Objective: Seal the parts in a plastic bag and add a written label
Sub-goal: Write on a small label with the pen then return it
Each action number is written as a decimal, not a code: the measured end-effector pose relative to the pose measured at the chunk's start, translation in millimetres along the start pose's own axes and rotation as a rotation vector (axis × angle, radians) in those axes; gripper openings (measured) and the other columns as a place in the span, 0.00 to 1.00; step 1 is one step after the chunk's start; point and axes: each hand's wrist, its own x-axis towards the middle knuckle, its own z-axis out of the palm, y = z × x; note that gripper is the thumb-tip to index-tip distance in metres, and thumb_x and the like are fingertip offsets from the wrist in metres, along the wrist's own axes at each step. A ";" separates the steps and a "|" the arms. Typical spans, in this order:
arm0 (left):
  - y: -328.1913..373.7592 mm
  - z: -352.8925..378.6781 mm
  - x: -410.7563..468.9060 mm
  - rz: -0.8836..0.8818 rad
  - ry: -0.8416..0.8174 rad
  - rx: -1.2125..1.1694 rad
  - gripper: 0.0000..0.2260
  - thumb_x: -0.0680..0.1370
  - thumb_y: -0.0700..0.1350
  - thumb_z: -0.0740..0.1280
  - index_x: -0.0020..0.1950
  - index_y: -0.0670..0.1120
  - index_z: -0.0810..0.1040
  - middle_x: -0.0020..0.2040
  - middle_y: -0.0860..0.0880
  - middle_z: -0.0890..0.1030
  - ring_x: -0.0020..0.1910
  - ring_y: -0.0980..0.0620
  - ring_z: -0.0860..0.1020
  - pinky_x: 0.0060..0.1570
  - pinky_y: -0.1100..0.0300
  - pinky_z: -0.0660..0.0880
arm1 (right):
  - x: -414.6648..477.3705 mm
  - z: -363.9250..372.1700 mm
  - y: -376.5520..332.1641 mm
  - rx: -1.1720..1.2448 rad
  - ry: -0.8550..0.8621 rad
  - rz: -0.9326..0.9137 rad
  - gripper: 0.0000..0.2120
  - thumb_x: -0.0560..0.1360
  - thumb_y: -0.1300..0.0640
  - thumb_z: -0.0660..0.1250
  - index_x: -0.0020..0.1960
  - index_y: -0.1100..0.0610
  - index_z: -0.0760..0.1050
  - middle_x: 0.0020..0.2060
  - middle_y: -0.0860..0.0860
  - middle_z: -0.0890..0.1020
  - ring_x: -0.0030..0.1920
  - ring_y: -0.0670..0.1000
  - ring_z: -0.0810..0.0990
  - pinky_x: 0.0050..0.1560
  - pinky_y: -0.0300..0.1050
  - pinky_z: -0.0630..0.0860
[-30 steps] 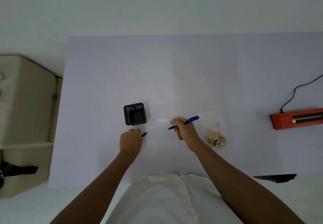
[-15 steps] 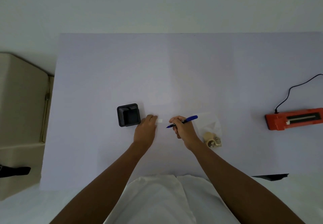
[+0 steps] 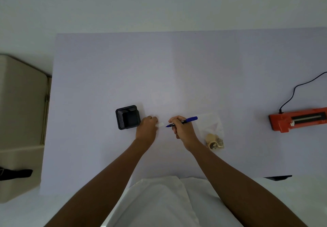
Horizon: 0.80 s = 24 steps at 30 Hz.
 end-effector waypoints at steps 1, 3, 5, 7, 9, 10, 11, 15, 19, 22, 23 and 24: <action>-0.4 -0.4 0.8 -0.001 -0.006 -0.004 0.07 0.76 0.38 0.67 0.54 0.42 0.79 0.50 0.45 0.79 0.49 0.45 0.77 0.45 0.50 0.78 | 0.3 0.6 0.3 0.012 0.004 -0.010 0.10 0.79 0.57 0.65 0.46 0.61 0.80 0.25 0.53 0.73 0.24 0.48 0.67 0.24 0.39 0.64; 0.0 -1.5 1.3 0.000 -0.006 0.003 0.06 0.77 0.38 0.66 0.52 0.41 0.80 0.48 0.45 0.78 0.48 0.45 0.77 0.44 0.52 0.78 | 0.5 2.0 1.6 0.017 0.027 -0.033 0.12 0.80 0.52 0.65 0.46 0.60 0.81 0.28 0.53 0.77 0.24 0.46 0.70 0.24 0.38 0.67; 1.6 -2.7 -0.2 -0.004 0.005 0.013 0.06 0.77 0.38 0.65 0.49 0.41 0.81 0.47 0.44 0.79 0.46 0.45 0.77 0.41 0.54 0.77 | 0.6 4.0 3.4 -0.018 0.069 -0.050 0.13 0.79 0.49 0.67 0.48 0.59 0.81 0.34 0.53 0.82 0.27 0.47 0.76 0.25 0.38 0.72; 4.3 -3.6 -3.1 0.007 0.028 0.019 0.06 0.77 0.39 0.65 0.48 0.42 0.81 0.45 0.44 0.79 0.44 0.45 0.77 0.39 0.55 0.76 | 1.0 7.5 6.3 -0.056 0.092 -0.069 0.12 0.77 0.49 0.69 0.51 0.58 0.80 0.40 0.54 0.85 0.32 0.51 0.82 0.29 0.41 0.79; 9.3 -4.7 -6.3 0.050 0.060 0.027 0.06 0.77 0.40 0.65 0.48 0.42 0.82 0.44 0.45 0.80 0.44 0.46 0.77 0.38 0.57 0.75 | 2.2 13.0 10.2 -0.094 0.105 -0.077 0.12 0.76 0.51 0.72 0.53 0.57 0.78 0.44 0.55 0.84 0.38 0.54 0.85 0.36 0.46 0.84; 12.9 -5.3 -7.5 0.081 0.079 0.034 0.06 0.77 0.40 0.65 0.48 0.43 0.82 0.44 0.45 0.80 0.44 0.47 0.77 0.38 0.57 0.74 | 3.5 16.0 12.3 -0.106 0.112 -0.075 0.13 0.75 0.52 0.72 0.54 0.58 0.77 0.45 0.55 0.84 0.41 0.55 0.85 0.39 0.48 0.85; 17.0 -6.4 -8.6 0.110 0.097 0.043 0.06 0.77 0.40 0.65 0.49 0.44 0.82 0.44 0.45 0.80 0.44 0.47 0.77 0.37 0.58 0.73 | 5.0 18.8 13.5 -0.110 0.119 -0.077 0.13 0.75 0.53 0.73 0.55 0.58 0.77 0.47 0.56 0.83 0.43 0.56 0.85 0.41 0.51 0.85; 25.8 -10.7 -10.3 0.164 0.166 0.039 0.06 0.77 0.43 0.68 0.48 0.44 0.83 0.44 0.46 0.80 0.44 0.49 0.77 0.37 0.61 0.71 | 9.4 21.4 10.7 -0.069 0.137 -0.127 0.10 0.74 0.68 0.68 0.55 0.61 0.76 0.47 0.60 0.82 0.47 0.60 0.84 0.46 0.54 0.84; 27.7 -15.0 -12.5 0.020 0.157 -0.318 0.15 0.75 0.47 0.71 0.59 0.44 0.78 0.51 0.48 0.78 0.47 0.50 0.78 0.45 0.61 0.75 | 9.1 17.4 5.7 -0.104 0.119 -0.273 0.11 0.75 0.69 0.67 0.56 0.59 0.77 0.44 0.54 0.82 0.46 0.57 0.83 0.46 0.49 0.84; 29.9 -20.8 -11.2 -0.130 0.084 -0.622 0.10 0.75 0.43 0.71 0.55 0.43 0.80 0.44 0.49 0.80 0.40 0.52 0.79 0.42 0.62 0.76 | 11.1 13.6 8.2 -0.143 0.103 -0.378 0.11 0.74 0.67 0.67 0.54 0.56 0.77 0.42 0.55 0.82 0.42 0.55 0.82 0.47 0.50 0.82; 29.2 -21.0 -10.7 -0.144 0.055 -0.683 0.06 0.75 0.41 0.70 0.51 0.43 0.81 0.41 0.48 0.82 0.37 0.52 0.80 0.39 0.61 0.77 | 11.0 13.0 8.9 -0.156 0.098 -0.406 0.11 0.74 0.67 0.67 0.54 0.56 0.76 0.41 0.56 0.82 0.41 0.54 0.81 0.46 0.49 0.82; 28.5 -21.1 -11.0 -0.150 0.034 -0.721 0.03 0.76 0.39 0.69 0.49 0.42 0.82 0.38 0.47 0.82 0.34 0.52 0.80 0.36 0.60 0.78 | 10.2 13.3 10.4 -0.179 0.096 -0.434 0.11 0.74 0.67 0.67 0.54 0.56 0.76 0.41 0.55 0.81 0.40 0.53 0.80 0.45 0.48 0.81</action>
